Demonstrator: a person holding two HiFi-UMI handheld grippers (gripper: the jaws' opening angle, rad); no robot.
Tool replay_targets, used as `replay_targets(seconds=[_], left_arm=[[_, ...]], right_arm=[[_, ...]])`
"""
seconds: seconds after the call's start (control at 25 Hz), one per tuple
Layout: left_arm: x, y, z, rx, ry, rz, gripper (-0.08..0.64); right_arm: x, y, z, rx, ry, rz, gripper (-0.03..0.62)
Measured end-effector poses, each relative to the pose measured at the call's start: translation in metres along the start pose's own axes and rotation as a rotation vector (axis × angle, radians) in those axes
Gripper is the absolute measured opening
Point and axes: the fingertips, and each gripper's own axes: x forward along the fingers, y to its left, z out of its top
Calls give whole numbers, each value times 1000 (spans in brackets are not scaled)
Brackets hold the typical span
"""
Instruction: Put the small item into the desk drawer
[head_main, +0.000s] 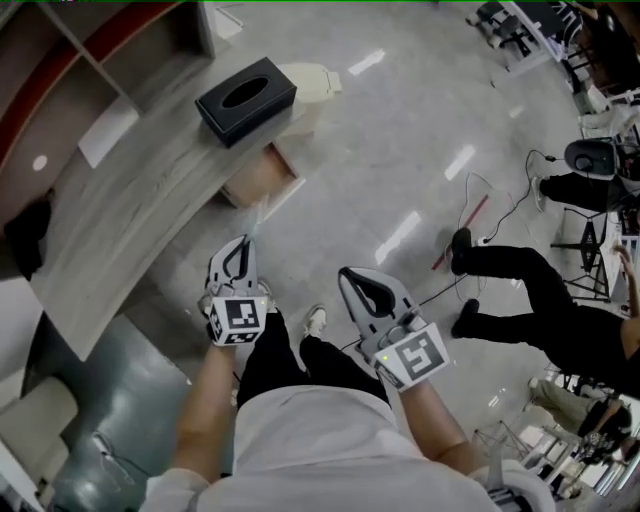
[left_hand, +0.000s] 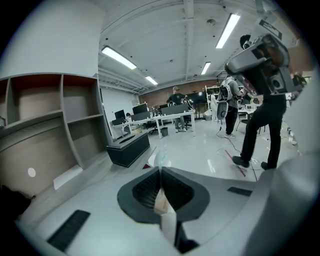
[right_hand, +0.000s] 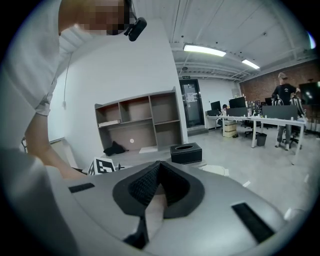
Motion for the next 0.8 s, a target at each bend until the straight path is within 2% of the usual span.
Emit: replay_targets(seconds=[0.36, 0.8], left_arm=[[53, -13, -46, 32, 104, -40, 19], [112, -22, -91, 80, 225, -97, 20]], right_arm=[[17, -2, -3, 33, -12, -14, 23], [9, -9, -23, 59, 45, -70, 22]])
